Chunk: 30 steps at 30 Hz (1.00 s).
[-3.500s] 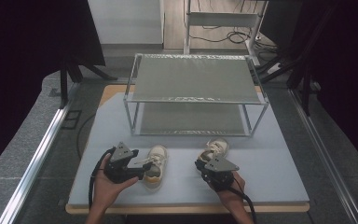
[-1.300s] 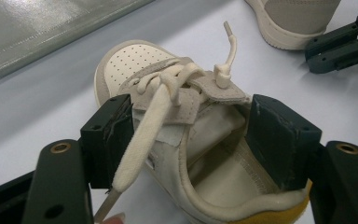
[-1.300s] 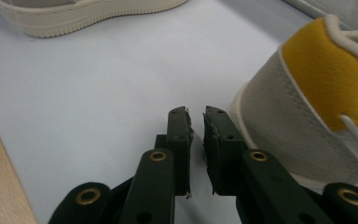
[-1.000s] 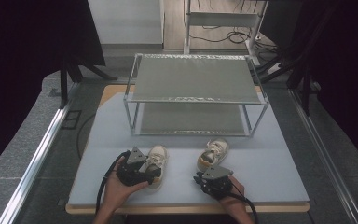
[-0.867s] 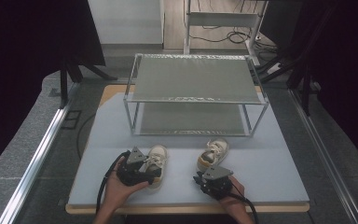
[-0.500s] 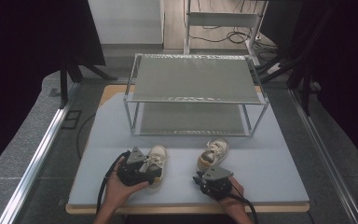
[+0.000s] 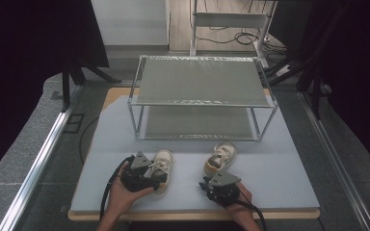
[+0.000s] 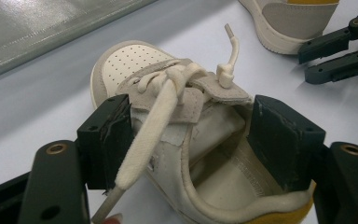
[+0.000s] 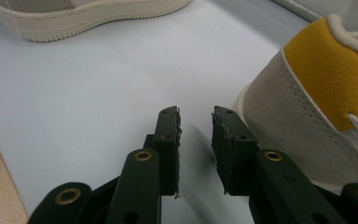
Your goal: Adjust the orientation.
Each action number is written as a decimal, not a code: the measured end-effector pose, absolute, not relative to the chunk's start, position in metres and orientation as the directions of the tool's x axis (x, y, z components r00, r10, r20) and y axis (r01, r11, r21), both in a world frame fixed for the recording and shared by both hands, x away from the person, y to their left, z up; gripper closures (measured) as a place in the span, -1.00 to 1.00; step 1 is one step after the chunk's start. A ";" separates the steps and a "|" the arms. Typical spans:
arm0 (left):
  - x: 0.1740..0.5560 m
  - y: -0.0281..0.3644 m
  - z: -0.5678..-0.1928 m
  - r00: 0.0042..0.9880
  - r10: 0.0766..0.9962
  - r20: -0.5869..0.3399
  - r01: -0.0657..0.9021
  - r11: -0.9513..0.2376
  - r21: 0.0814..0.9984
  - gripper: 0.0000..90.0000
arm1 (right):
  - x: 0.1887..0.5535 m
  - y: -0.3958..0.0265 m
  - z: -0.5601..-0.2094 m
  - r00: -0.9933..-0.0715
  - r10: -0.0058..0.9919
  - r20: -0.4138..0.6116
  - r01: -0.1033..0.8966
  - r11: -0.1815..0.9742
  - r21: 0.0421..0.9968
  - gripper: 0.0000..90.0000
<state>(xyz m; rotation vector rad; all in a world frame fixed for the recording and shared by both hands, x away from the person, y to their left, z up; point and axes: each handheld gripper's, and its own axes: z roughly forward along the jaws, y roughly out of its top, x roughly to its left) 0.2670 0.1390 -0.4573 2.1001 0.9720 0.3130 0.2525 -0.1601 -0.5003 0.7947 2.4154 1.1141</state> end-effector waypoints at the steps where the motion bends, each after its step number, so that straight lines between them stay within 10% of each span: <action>1: 0.267 0.139 -0.458 0.676 0.730 -0.099 0.538 -0.397 0.744 -0.36 | 0.252 -0.160 -0.500 -0.776 0.625 -0.087 0.338 0.528 0.779 0.58; 30: 0.268 0.139 -0.459 0.675 0.730 -0.107 0.538 -0.389 0.748 -0.38 | 0.251 -0.159 -0.502 -0.780 0.622 -0.075 0.335 0.515 0.789 0.57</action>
